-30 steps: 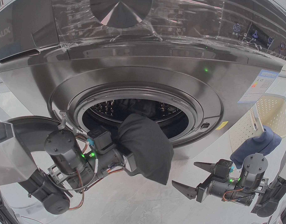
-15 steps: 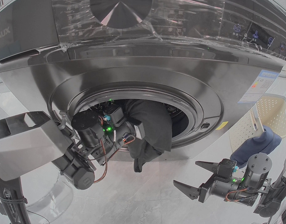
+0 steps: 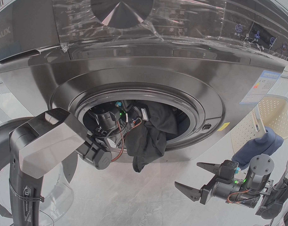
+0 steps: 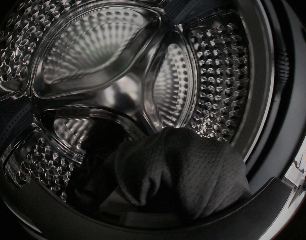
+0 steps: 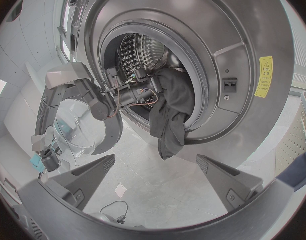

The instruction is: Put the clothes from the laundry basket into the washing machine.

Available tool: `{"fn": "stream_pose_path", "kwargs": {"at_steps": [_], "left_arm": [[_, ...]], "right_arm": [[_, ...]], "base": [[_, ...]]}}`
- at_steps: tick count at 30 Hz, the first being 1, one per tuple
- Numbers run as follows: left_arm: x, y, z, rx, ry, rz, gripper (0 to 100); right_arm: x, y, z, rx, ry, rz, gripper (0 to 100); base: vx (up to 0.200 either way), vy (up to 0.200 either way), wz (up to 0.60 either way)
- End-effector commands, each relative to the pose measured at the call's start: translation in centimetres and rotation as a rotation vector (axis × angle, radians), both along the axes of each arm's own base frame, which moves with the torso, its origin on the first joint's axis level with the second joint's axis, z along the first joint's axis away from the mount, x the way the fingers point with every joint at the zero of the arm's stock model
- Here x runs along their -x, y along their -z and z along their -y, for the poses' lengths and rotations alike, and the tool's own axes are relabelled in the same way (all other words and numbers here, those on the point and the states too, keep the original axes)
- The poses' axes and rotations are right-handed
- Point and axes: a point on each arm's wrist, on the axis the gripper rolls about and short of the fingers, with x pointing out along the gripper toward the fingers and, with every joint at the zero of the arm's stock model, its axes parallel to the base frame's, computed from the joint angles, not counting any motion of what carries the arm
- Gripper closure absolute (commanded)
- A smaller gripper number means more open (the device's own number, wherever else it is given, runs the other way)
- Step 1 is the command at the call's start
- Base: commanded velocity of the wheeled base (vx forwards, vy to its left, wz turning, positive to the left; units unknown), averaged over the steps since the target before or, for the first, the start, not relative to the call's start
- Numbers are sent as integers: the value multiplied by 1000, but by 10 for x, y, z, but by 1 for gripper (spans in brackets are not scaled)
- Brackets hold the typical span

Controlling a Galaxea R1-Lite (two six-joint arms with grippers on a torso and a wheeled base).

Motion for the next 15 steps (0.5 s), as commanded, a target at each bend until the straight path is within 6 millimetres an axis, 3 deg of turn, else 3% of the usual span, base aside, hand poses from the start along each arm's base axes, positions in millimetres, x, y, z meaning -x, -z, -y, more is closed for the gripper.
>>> {"fn": "stream_pose_path", "kwargs": {"at_steps": [1, 4, 11, 12, 15], "left_arm": [[-26, 9, 5, 10, -40, 3, 100], [-39, -7, 6, 42, -78, 38, 100], [-41, -11, 6, 62, -118, 49, 100], [-40, -11, 5, 59, -118, 44, 0], [-35, -5, 9, 50, -106, 25, 0]], "right_arm": [[0, 1, 0, 4, 1, -4, 0], [0, 1, 0, 5, 2, -5, 0], [-2, 2, 1, 5, 7, -5, 0], [-2, 2, 0, 4, 5, -4, 0], [-1, 2, 0, 2, 1, -5, 0]], "base": [[0, 0, 0], [0, 0, 0], [0, 0, 0], [0, 0, 0], [0, 0, 0]]}}
